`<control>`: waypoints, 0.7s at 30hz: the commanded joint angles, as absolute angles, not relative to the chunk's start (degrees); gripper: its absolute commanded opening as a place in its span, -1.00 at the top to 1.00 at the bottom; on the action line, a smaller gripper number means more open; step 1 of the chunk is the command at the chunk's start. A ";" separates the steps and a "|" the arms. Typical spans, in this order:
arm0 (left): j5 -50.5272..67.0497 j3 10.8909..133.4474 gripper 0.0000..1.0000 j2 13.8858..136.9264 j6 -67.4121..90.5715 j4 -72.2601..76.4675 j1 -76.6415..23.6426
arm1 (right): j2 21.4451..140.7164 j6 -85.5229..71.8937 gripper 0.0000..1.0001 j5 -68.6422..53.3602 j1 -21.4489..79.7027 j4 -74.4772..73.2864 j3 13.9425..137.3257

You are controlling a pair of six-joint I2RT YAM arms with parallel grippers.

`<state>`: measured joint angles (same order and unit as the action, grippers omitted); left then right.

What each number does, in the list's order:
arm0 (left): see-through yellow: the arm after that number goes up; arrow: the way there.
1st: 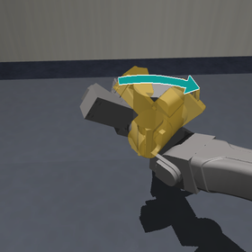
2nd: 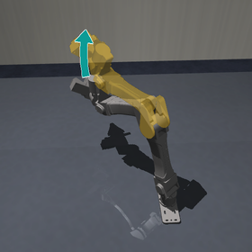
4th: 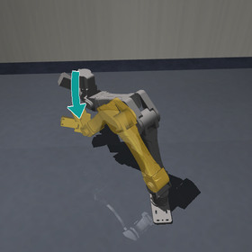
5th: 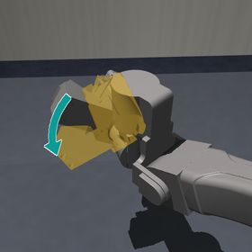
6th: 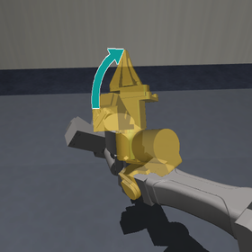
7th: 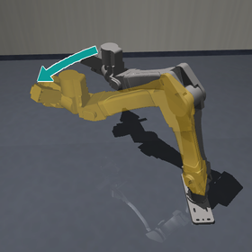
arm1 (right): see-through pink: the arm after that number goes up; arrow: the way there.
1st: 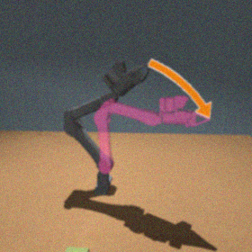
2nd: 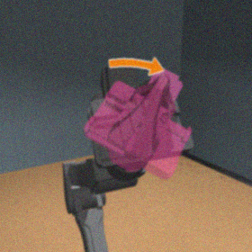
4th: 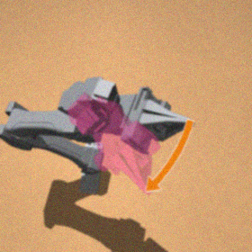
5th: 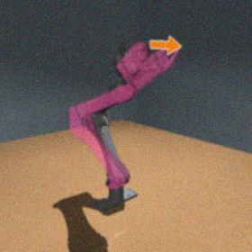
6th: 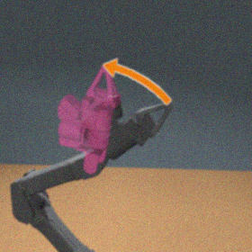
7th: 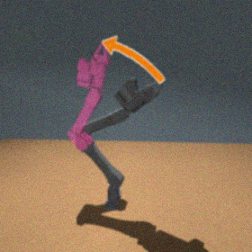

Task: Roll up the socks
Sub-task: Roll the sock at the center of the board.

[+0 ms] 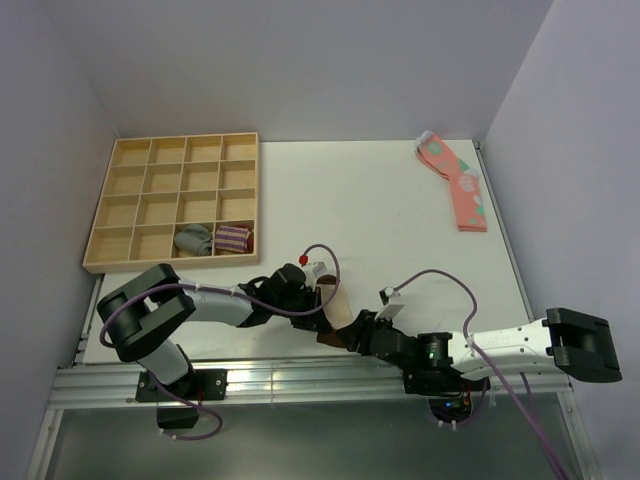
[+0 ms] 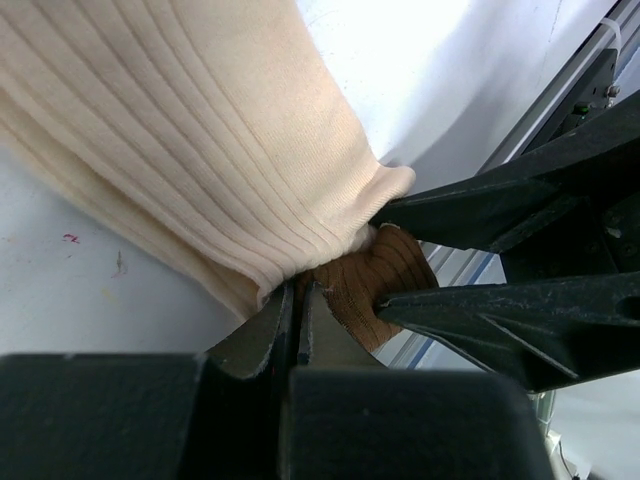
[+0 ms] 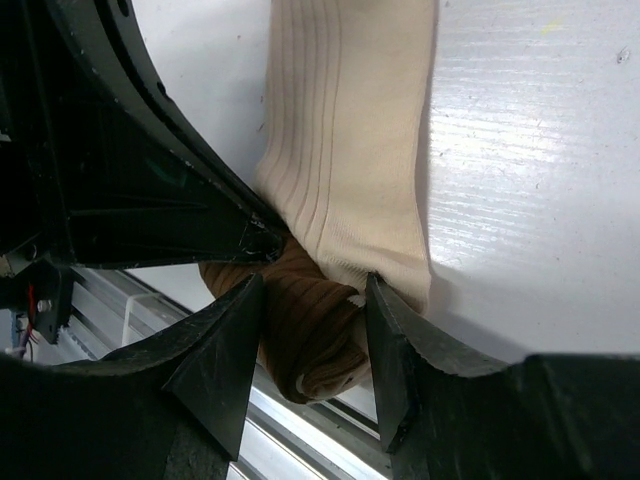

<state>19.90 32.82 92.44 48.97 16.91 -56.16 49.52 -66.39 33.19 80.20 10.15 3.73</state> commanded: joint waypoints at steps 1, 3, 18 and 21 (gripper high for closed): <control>16.26 31.73 0.99 95.80 46.85 9.58 -56.25 | 49.66 -66.62 -0.03 34.36 82.09 6.24 3.60; 16.17 31.90 0.99 96.06 46.93 9.49 -56.25 | 49.92 -66.97 -0.03 34.80 83.05 6.07 3.69; 15.82 33.05 0.99 97.65 47.72 9.14 -56.25 | 51.41 -71.79 0.04 35.16 85.34 2.73 3.43; 15.65 33.40 0.99 97.56 47.90 8.97 -56.25 | 52.56 -75.73 0.54 34.37 85.25 0.46 3.69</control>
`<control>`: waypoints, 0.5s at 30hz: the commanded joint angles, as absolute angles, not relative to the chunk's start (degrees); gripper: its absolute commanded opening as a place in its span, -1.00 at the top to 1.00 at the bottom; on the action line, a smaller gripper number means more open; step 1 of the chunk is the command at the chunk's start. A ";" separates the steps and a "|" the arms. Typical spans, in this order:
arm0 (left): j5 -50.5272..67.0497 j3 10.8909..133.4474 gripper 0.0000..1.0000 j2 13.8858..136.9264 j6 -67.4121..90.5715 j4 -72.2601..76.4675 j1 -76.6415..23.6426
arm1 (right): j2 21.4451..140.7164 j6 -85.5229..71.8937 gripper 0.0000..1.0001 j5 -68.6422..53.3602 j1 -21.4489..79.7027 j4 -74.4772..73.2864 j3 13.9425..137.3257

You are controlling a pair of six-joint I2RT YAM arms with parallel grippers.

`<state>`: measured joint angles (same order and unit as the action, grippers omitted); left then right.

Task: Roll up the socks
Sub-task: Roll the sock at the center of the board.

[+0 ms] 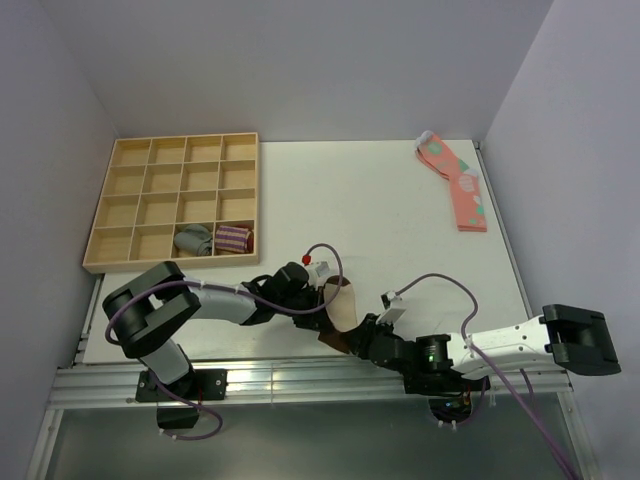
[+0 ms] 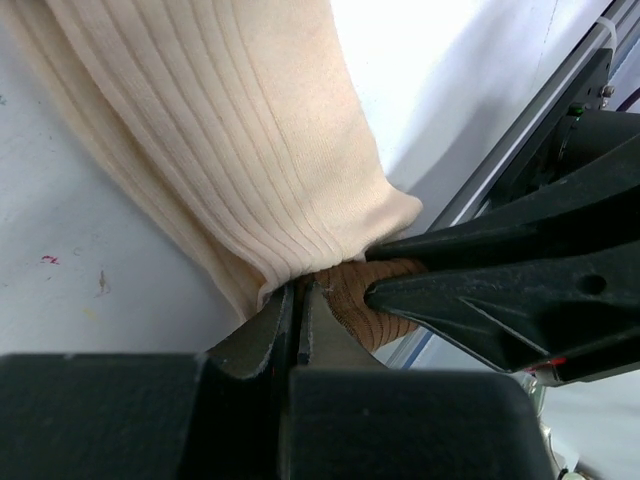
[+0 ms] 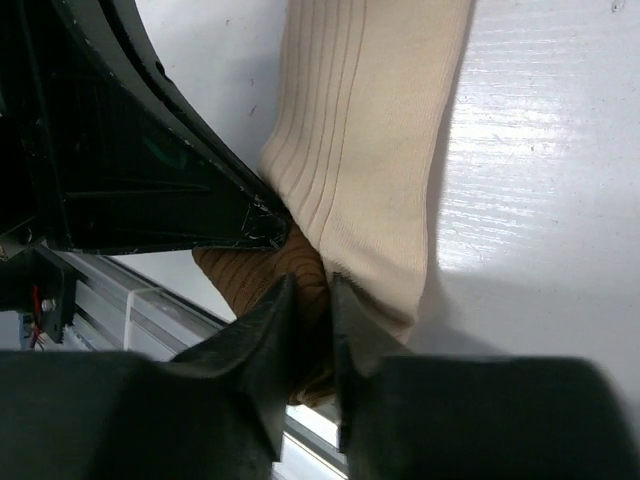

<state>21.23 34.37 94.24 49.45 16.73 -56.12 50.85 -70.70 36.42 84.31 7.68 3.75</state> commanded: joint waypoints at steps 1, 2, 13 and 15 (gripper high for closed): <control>15.47 33.49 0.99 97.56 47.81 8.88 -56.25 | 53.25 -76.63 0.61 34.37 85.34 0.44 4.13; 15.38 33.66 0.99 97.38 47.90 8.79 -56.25 | 53.70 -76.99 0.66 34.28 85.34 -0.78 4.39; 7.39 34.54 0.35 89.75 49.13 6.16 -56.16 | 62.40 -86.40 0.99 30.85 85.17 -5.63 6.60; 4.85 35.33 0.29 88.42 49.04 4.58 -55.81 | 62.14 -87.18 0.99 30.41 85.17 -4.84 5.98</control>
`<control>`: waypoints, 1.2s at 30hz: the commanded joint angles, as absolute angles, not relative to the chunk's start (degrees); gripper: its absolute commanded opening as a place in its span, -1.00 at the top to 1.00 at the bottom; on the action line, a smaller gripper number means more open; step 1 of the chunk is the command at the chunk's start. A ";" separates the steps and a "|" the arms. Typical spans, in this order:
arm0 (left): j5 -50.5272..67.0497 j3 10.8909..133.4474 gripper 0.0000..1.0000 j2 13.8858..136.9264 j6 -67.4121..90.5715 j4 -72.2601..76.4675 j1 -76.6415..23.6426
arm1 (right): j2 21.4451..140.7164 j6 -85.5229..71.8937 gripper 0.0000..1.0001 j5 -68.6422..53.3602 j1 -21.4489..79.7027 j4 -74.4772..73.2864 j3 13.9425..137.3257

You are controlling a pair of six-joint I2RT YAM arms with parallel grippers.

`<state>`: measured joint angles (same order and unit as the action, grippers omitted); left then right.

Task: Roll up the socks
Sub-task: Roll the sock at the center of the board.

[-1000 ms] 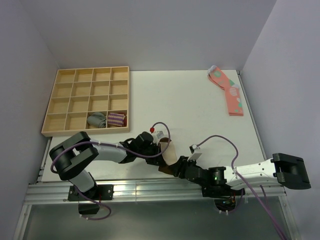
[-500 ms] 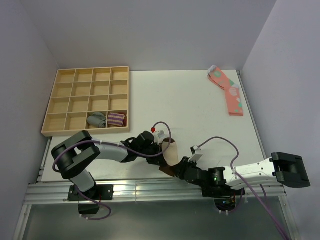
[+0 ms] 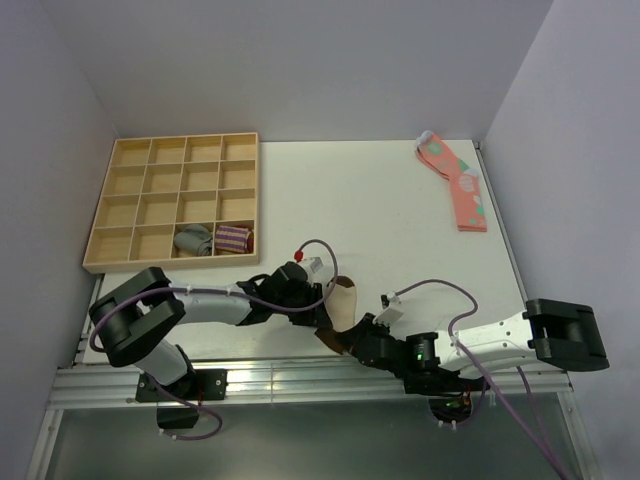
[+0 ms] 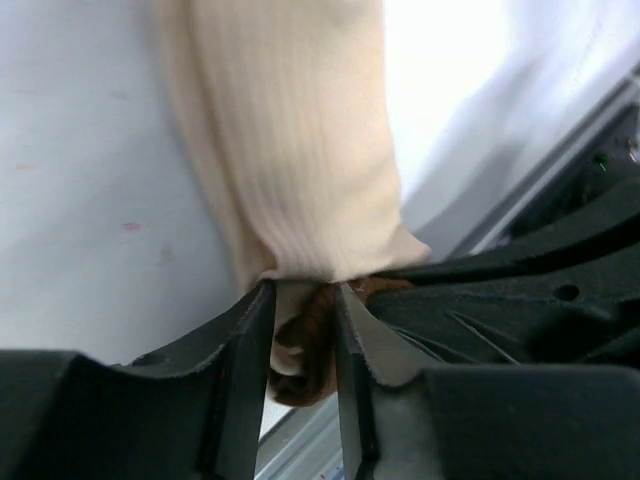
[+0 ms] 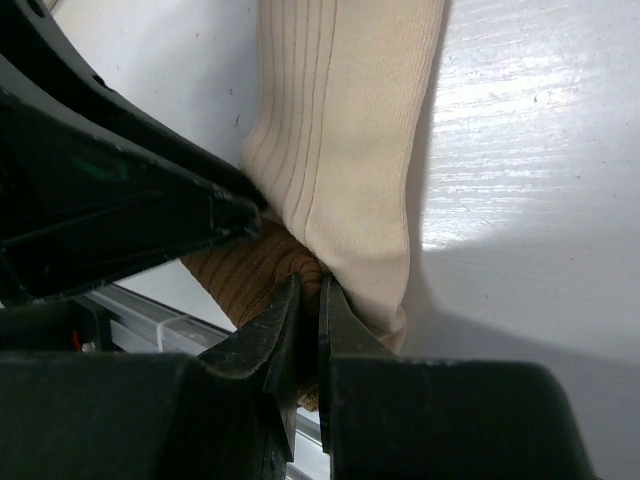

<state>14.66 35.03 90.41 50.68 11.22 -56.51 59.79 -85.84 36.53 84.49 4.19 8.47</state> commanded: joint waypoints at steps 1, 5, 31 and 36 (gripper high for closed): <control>3.96 36.03 0.27 87.37 48.96 3.87 -55.55 | 61.36 -87.10 0.98 30.41 85.25 -4.57 5.45; 0.18 37.44 0.23 86.13 48.16 1.67 -53.27 | 58.98 -87.01 0.98 30.41 85.17 -4.48 4.57; 5.89 45.44 0.60 100.90 38.14 8.44 -50.63 | 59.50 -83.50 0.93 28.83 84.29 -4.13 5.98; 4.22 45.70 0.99 101.69 38.06 6.86 -50.63 | 58.98 -80.86 0.92 28.57 82.63 -4.48 6.77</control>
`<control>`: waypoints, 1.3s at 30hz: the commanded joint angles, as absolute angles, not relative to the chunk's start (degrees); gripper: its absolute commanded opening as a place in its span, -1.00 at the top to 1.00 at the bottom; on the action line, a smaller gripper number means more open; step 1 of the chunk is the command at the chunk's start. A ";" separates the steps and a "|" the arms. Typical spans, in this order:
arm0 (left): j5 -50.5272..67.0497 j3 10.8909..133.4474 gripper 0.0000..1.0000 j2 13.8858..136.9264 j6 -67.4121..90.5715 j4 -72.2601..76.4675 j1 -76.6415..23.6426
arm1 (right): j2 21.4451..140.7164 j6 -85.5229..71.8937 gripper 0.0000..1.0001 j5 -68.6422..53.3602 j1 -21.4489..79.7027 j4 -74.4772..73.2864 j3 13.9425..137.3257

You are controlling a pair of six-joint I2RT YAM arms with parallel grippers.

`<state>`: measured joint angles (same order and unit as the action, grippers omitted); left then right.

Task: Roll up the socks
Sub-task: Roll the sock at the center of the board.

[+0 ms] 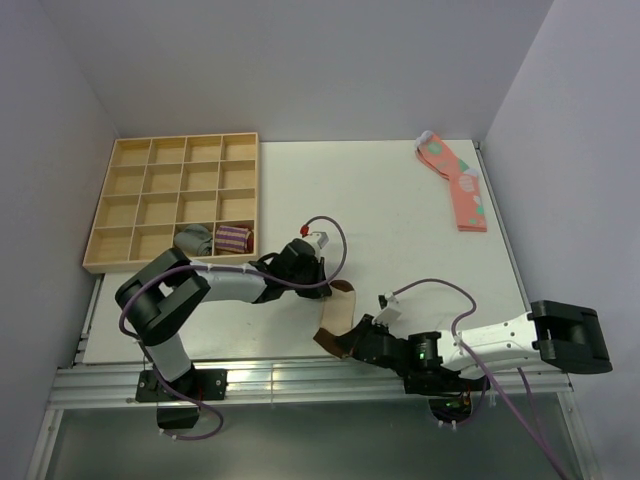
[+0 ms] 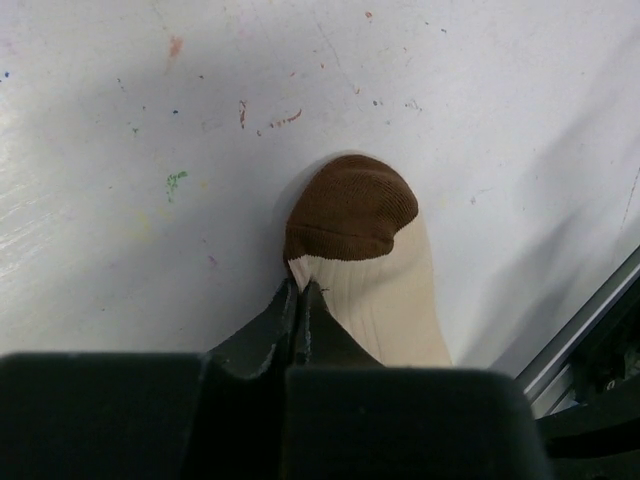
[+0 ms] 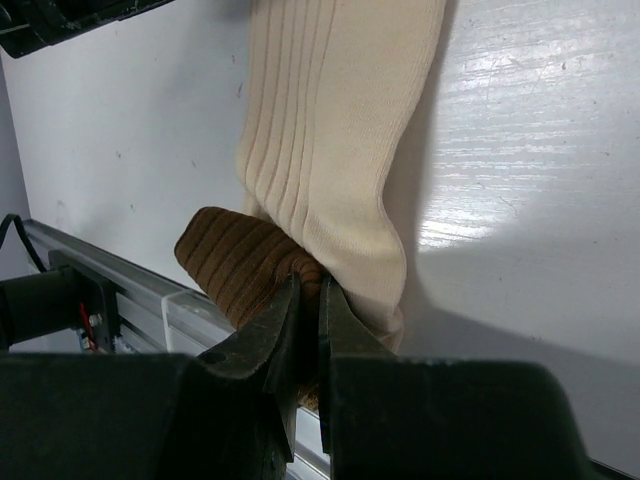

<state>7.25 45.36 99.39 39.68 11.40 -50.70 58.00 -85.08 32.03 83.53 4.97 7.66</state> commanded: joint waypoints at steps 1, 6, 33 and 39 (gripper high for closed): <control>3.00 45.88 0.99 101.78 38.32 6.07 -50.45 | 58.71 -80.16 0.92 28.04 82.01 -4.40 6.85; 0.26 45.70 0.99 100.99 40.34 3.52 -45.98 | 55.20 -71.12 0.89 24.97 76.48 -2.56 7.55; 5.19 41.58 0.74 96.08 38.58 10.10 -37.35 | 81.12 -44.30 0.93 -13.35 51.95 1.67 25.57; 1.50 37.36 0.19 90.02 38.41 13.00 -39.37 | 83.50 -42.02 0.93 -16.96 47.99 -3.33 27.86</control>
